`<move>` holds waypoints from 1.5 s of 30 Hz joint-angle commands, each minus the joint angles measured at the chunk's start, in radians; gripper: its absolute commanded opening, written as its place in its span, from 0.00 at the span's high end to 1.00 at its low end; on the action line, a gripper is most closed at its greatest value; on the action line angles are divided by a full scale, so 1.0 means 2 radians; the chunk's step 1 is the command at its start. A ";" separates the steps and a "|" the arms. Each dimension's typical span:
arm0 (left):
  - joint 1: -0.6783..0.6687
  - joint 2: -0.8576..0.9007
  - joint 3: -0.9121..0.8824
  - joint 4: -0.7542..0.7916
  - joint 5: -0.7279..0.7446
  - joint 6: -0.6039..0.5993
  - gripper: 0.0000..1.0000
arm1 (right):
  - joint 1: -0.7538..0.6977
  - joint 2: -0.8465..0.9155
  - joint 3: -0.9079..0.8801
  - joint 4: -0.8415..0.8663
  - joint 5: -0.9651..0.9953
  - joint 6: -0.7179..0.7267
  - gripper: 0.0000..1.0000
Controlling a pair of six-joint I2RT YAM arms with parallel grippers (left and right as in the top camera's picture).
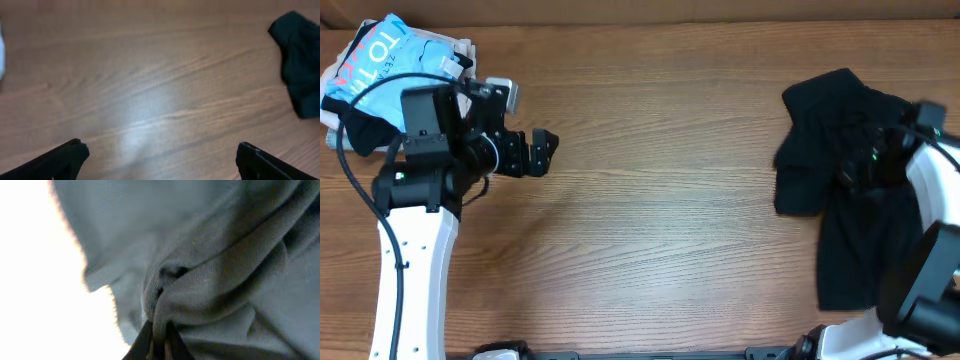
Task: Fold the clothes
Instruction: 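Drag the black T-shirt leftward to table center with right gripper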
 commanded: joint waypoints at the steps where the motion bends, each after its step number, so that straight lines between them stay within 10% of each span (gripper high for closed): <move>1: -0.003 -0.005 0.047 0.005 0.001 -0.005 0.00 | 0.080 -0.055 0.067 -0.034 -0.048 -0.048 0.96; 9: -0.003 -0.005 0.092 -0.013 -0.102 -0.005 0.00 | 0.323 -0.064 0.098 -0.061 -0.063 -0.022 0.93; 17: -0.003 -0.004 0.092 -0.045 -0.171 -0.003 0.00 | 0.508 -0.065 0.099 -0.049 0.013 0.056 0.46; 27: -0.003 -0.002 0.092 -0.057 -0.171 -0.001 0.00 | 0.349 -0.063 0.100 -0.098 0.125 0.105 0.25; 45: -0.003 0.050 0.091 -0.070 -0.102 0.001 0.00 | 0.174 0.010 0.001 0.016 0.109 0.016 0.20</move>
